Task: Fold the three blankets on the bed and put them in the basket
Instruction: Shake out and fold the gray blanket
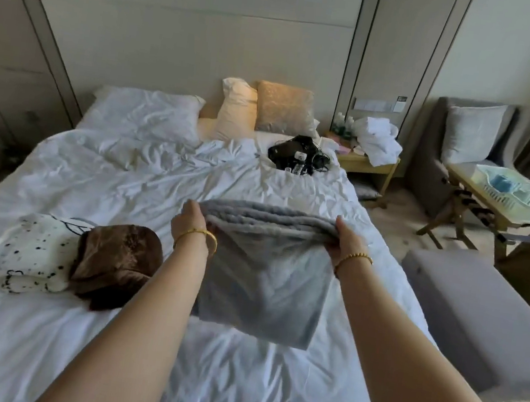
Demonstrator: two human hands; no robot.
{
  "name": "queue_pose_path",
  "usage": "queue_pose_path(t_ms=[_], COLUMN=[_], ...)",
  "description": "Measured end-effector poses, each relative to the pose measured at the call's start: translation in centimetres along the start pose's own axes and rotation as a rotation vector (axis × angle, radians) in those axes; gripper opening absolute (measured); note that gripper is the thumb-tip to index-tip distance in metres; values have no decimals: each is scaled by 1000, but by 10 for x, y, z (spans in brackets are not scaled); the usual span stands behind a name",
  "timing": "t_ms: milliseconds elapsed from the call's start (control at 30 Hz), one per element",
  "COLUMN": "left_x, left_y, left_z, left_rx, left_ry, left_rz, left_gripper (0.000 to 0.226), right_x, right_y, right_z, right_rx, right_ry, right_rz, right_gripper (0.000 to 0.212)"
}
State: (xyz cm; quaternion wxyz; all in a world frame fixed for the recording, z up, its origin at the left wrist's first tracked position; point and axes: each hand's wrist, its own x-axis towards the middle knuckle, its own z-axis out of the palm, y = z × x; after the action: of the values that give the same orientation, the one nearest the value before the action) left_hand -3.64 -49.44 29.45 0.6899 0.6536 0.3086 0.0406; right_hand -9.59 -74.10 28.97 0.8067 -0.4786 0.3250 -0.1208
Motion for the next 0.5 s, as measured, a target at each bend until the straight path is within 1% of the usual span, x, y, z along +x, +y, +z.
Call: queue_pose_path(t_ms=[33,67,133,167,200,267,300,333,367,400,433,467,500], left_x=[14,28,51,58,63,74,82,91,99,108,116,122,124], left_y=[12,25,50,63,76,99,109,118,125,130,134,137,140], left_z=[3,6,18,28,37,57,64,68,69,70,72,75,79], left_rx=[-33,-75,-218,-286,-303,-279,-269,-254,-259,-277,-300,-288,-253], left_ry=[45,60,16,-7,-9,-33,-65,-87,-95,-96,-91,-86,-96], left_rz=[-10,-38,-127,-154,-144,-2,63,69,39,25,43,78,112], left_gripper=[53,51,44,45,48,49,43,38,34,29,23,14,7], right_x=[10,20,37,43,49,59,68,76,84,94,100,111,115], right_y=[-11,-20,-35,-42,-47,-62,-68,-73,-78,-83,-91,-98,-104], right_z=[13,28,65,86,106,137,145,150,152,153,155,156,160], right_rx=[-45,-101,-130,-157,-168,-155,-223,-350,-420,-417,-398,-397,-428], right_ry=[42,61,45,33,46,95,93,63,64,105,161,218,246], right_rz=[-25,-45,-60,-66,-86,-157,-188,-179,-159,-155,-216,-302,-343], right_gripper=[13,13,5,3,5,19,22,13,5,10,9,19,27])
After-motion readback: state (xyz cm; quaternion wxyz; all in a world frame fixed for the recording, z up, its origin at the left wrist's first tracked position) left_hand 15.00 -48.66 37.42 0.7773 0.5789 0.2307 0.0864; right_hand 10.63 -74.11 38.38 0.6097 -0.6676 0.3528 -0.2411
